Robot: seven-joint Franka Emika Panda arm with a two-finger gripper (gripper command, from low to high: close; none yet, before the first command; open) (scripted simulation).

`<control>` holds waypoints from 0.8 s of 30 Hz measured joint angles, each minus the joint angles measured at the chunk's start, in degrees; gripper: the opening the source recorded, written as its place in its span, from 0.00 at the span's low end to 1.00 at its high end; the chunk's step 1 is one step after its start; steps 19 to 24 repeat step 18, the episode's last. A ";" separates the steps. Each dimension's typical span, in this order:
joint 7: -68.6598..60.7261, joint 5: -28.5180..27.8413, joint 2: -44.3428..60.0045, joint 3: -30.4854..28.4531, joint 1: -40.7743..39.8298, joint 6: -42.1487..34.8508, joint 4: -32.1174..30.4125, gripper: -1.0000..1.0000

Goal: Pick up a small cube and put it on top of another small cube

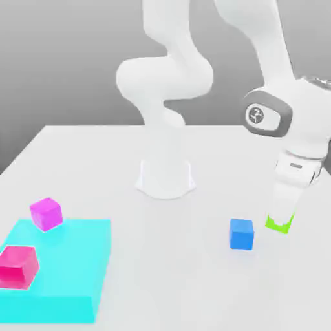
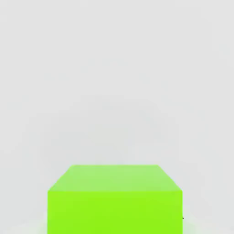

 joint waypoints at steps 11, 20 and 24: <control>-14.10 15.27 -7.34 -8.55 7.08 6.60 -10.73 0.00; -8.80 7.37 2.44 -8.67 4.57 16.00 -10.57 1.00; -8.80 7.37 2.44 -8.67 4.57 16.00 -10.57 1.00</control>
